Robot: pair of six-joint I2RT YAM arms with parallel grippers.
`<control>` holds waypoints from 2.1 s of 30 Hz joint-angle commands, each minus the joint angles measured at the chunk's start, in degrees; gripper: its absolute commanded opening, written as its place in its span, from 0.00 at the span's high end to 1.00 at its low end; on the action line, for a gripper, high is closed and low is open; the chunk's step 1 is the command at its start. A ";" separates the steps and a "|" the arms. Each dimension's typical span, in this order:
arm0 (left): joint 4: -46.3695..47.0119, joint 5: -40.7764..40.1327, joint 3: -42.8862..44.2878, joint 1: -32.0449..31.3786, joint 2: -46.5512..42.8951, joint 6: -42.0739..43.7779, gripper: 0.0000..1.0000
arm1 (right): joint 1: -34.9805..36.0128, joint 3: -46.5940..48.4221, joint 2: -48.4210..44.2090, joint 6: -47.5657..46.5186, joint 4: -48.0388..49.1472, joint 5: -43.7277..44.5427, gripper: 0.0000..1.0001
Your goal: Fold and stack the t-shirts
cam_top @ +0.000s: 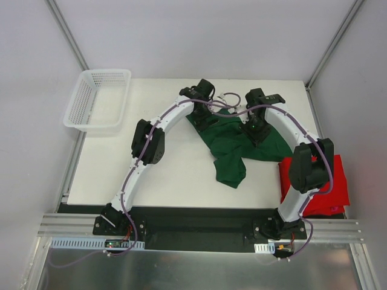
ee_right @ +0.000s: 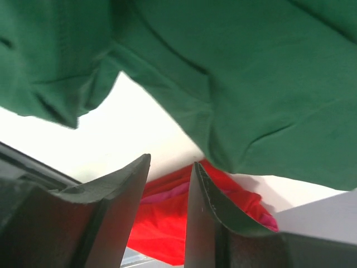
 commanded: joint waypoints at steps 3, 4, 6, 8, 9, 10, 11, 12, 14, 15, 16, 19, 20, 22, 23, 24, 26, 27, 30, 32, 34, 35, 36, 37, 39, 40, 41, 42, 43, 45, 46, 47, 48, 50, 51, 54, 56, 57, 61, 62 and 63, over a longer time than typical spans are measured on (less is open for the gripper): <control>5.14 -6.89 -0.12 0.98 1.80 6.61 0.01 | 0.00 -0.56 -7.00 2.60 -1.01 -7.15 0.61; 5.40 -6.98 -0.47 0.98 2.07 6.79 0.01 | 0.00 -0.56 -7.18 2.69 -1.36 -7.50 0.61; 5.67 -7.07 -1.79 1.07 2.25 7.05 0.01 | 0.00 -0.82 -7.62 2.86 -1.71 -8.56 0.61; 5.67 -6.63 -3.80 1.33 2.25 7.05 0.01 | 0.00 -1.00 -8.06 2.95 -2.06 -9.35 0.60; 5.67 -6.46 -4.43 1.51 2.16 6.71 0.01 | 0.00 -1.17 -8.23 2.95 -2.06 -9.70 0.60; 5.67 -6.19 -4.78 1.77 2.16 6.35 0.01 | 0.00 -1.52 -8.41 2.95 -2.24 -10.14 0.60; 5.67 -6.19 -5.65 2.03 2.25 6.09 0.01 | 0.08 -1.70 -8.59 2.95 -2.15 -10.58 0.60; 5.58 -5.84 -6.36 2.12 1.73 5.57 0.01 | 0.00 -1.88 -8.76 3.04 -2.15 -10.76 0.60; 5.67 -5.14 -9.51 2.65 0.93 5.21 0.01 | 0.08 -2.23 -8.85 3.04 -2.41 -11.46 0.60; 5.67 -4.87 -10.84 2.83 -0.20 4.86 0.01 | 0.08 -2.40 -8.94 3.04 -2.50 -11.46 0.60; 5.67 -4.44 -12.41 3.18 -1.08 4.68 0.01 | 0.00 -2.67 -9.03 2.86 -2.41 -11.55 0.60; 5.67 -3.91 -19.97 3.62 -5.21 3.81 0.01 | 0.08 -3.37 -9.12 2.51 -2.59 -10.85 0.60; 5.67 -3.47 -24.43 3.88 -6.62 3.63 0.01 | 0.08 -3.72 -9.20 2.25 -2.59 -10.32 0.59; 5.67 -3.47 -31.02 3.88 -11.01 3.01 0.01 | 0.08 -3.81 -9.03 1.98 -2.59 -9.62 0.59; 5.58 -3.03 -33.33 3.80 -14.33 2.92 0.00 | 0.00 -3.90 -8.59 1.81 -2.42 -8.22 0.59; 5.67 -2.68 -35.61 3.71 -16.19 2.84 0.01 | 0.00 -3.90 -8.50 1.72 -2.15 -7.43 0.59; 5.41 -1.71 -41.68 3.62 -21.45 2.40 0.01 | 0.00 -4.07 -7.80 2.07 -0.58 -4.35 0.58; 5.41 -1.62 -43.61 3.44 -23.05 2.22 0.01 | 0.08 -3.99 -7.54 2.33 0.48 -3.91 0.59; 4.18 -1.36 -49.86 2.74 -28.94 1.61 0.01 | 0.00 -3.20 -5.43 2.77 1.80 0.31 0.58; 1.64 -0.31 -53.03 2.30 -32.62 0.73 0.01 | 0.00 -2.58 -3.58 2.86 1.89 1.98 0.58; -1.26 3.38 -54.17 1.77 -34.57 -0.67 0.01 | 0.00 -1.62 -2.09 2.95 1.89 2.68 0.58; -5.10 5.30 -54.09 1.51 -36.49 -1.03 0.01 | 0.00 -1.35 -1.65 3.04 1.89 2.78 0.57; -7.14 7.85 -53.74 1.34 -37.38 -1.29 0.01 | 0.08 -0.83 -1.30 3.04 1.81 2.86 0.57; -8.99 12.14 -52.70 0.81 -38.44 -1.30 0.01 | 0.08 -0.13 -0.60 3.12 1.81 3.21 0.57; -13.04 15.60 -51.20 0.37 -41.86 -0.95 0.01 | 0.08 0.58 0.02 3.30 1.72 3.30 0.57; -13.40 16.56 -49.28 0.37 -43.00 -0.94 0.01 | 0.08 0.84 0.37 3.39 1.72 3.30 0.57; -13.58 16.40 -48.04 0.37 -45.28 -0.77 0.01 | 0.08 1.20 0.46 3.48 2.07 3.04 0.57; -13.40 16.31 -46.63 0.54 -46.35 -0.42 0.01 | 0.08 1.29 0.55 3.56 2.59 2.87 0.57; -12.53 16.14 -43.92 0.72 -47.31 -0.33 0.01 | 0.17 1.37 0.73 3.65 2.94 2.43 0.57; -6.33 14.91 -42.41 2.29 -48.90 -1.55 0.01 | 0.17 1.73 0.99 3.48 4.17 1.64 0.56; -4.28 14.56 -42.14 3.08 -48.82 -2.08 0.01 | 0.17 1.81 1.60 3.48 4.96 2.33 0.56; -2.26 13.60 -41.88 4.22 -47.16 -2.43 0.01 | 0.26 1.81 2.22 3.22 5.67 3.12 0.56; -0.85 12.98 -41.70 4.76 -45.93 -3.39 0.01 | 0.35 2.42 2.74 2.95 6.80 3.91 0.56; 2.84 10.61 -41.00 5.46 -41.12 -3.40 0.01 | 0.35 3.39 4.76 2.51 7.60 6.02 0.56; 3.73 8.60 -40.73 5.64 -39.26 -3.14 0.01 | 0.35 5.22 5.73 1.81 7.43 6.55 0.56; 6.63 4.81 -38.02 6.43 -32.14 -2.79 0.01 | 0.17 9.10 9.68 0.84 6.03 9.10 0.54; 8.03 2.70 -35.20 6.61 -27.23 -2.61 0.01 | 0.17 12.61 12.41 0.67 5.50 10.77 0.52; 9.00 1.73 -34.67 6.69 -26.07 -2.09 0.01 | 0.17 13.84 13.29 0.58 4.63 11.47 0.52; 12.69 -3.53 -34.22 7.05 -22.80 -1.21 0.01 | 0.17 15.35 15.93 0.31 4.44 13.06 0.52; 13.31 -3.90 -34.49 7.13 -22.80 -1.12 0.01 | 0.17 14.91 15.76 0.57 4.44 12.80 0.52; 14.10 -4.08 -35.01 7.22 -22.98 -0.86 0.01 | 0.17 14.47 15.58 0.66 4.53 12.53 0.52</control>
